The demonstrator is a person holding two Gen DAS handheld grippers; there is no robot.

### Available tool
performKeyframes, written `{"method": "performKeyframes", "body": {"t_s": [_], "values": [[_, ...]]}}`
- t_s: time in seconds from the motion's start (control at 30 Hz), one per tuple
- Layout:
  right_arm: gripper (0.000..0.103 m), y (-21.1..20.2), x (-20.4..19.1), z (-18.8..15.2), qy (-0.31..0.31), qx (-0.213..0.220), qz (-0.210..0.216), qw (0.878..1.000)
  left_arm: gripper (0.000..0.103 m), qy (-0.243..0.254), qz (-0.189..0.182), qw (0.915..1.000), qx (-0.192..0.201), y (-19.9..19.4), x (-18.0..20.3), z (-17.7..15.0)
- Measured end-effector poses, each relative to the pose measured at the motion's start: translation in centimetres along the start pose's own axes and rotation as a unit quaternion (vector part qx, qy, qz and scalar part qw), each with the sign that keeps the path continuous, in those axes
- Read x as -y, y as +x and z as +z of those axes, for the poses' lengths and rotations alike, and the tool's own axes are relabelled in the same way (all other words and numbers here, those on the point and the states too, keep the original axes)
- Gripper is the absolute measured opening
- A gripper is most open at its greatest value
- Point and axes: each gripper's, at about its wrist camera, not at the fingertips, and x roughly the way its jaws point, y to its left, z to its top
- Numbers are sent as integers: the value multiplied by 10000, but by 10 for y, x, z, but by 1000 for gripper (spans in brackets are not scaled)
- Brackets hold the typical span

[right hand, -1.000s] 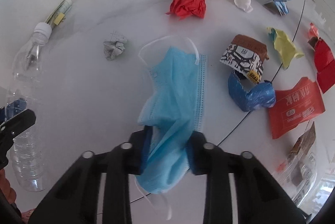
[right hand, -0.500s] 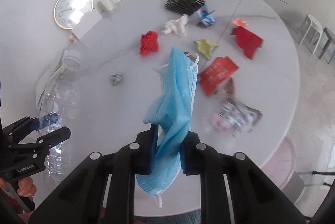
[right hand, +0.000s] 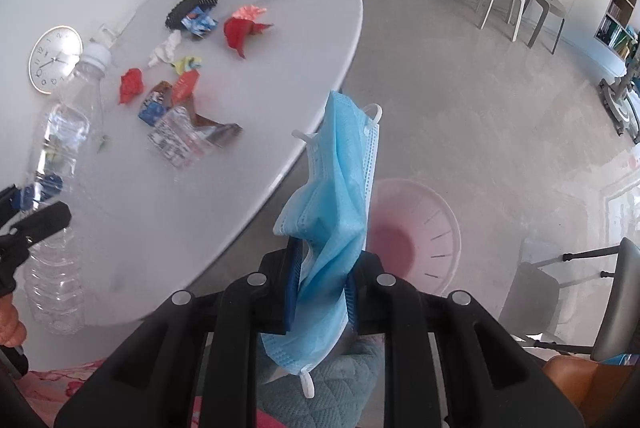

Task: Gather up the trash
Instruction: 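Carry mask and bottle to the pink bin and open both tools over it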

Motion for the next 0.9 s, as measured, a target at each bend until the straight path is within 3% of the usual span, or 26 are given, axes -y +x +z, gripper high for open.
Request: {"method": "performKeyframes", "body": {"t_s": [0.33,0.37,0.47,0.57,0.7,0.9], "values": [[24,129,86,-3,-751,-1257,408,9884,60,-298,162,9991,-267,53,110,12],[28,142,91,-4,-807,-1381,442,9861,60,-346,156,9987,-333,59,117,11],[64,169,102,-8,-820,-1656,485,9816,60,-352,116,9976,-585,80,135,10],[72,169,113,-10,-714,-1588,513,9834,60,-143,118,9965,-821,101,154,5],[84,137,134,-9,-533,-1206,350,9907,60,30,-42,9934,-1146,139,167,-1],[87,81,174,-9,-185,-785,-160,9966,61,161,-273,9840,-1755,207,175,-11]]}}
